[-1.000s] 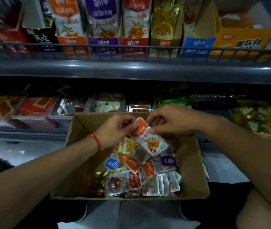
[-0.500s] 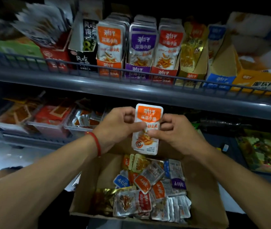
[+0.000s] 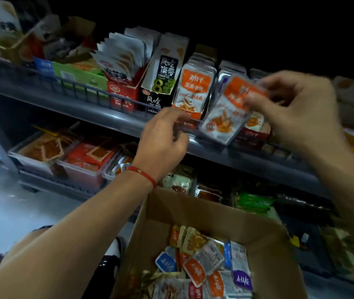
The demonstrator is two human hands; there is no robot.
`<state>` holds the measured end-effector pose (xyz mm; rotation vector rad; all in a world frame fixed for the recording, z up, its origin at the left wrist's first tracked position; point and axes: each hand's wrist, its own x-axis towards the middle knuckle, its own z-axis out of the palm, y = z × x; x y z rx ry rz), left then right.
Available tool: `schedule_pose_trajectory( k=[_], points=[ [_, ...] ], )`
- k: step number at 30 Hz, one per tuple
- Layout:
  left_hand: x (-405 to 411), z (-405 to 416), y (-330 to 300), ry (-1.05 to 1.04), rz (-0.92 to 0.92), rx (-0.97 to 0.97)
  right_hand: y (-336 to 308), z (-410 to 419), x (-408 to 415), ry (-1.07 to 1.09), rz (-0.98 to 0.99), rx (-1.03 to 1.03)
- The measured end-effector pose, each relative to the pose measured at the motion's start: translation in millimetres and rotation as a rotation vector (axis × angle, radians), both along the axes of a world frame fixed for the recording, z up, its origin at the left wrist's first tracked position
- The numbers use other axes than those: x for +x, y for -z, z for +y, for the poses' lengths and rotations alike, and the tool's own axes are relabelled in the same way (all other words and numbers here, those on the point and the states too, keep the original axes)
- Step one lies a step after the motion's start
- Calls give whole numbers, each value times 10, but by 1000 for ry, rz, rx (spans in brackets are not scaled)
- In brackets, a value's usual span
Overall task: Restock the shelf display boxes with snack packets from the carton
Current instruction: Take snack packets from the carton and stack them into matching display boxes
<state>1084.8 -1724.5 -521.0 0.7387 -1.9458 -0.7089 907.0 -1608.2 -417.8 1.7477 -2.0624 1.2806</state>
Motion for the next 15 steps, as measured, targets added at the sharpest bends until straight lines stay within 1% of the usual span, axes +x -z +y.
schedule_pose_trajectory(
  k=[1,3,9,12,15],
  points=[
    [6,-44,-3,-26,-38,-77,-100,-66,3,3,5,-49],
    [-6,-70,-9,-36,-98,-151,-217,-217,39,6,24,-115],
    [-92,-120,61,-65,-299,-255,-142,-707,209,20,73,-149],
    [-109,-162,60,-84,-321,-298,-51,-845,241,29,143,-135],
    [-115,-184,34,-86,-313,-315,13,-962,216,47,275,-87]
  ],
)
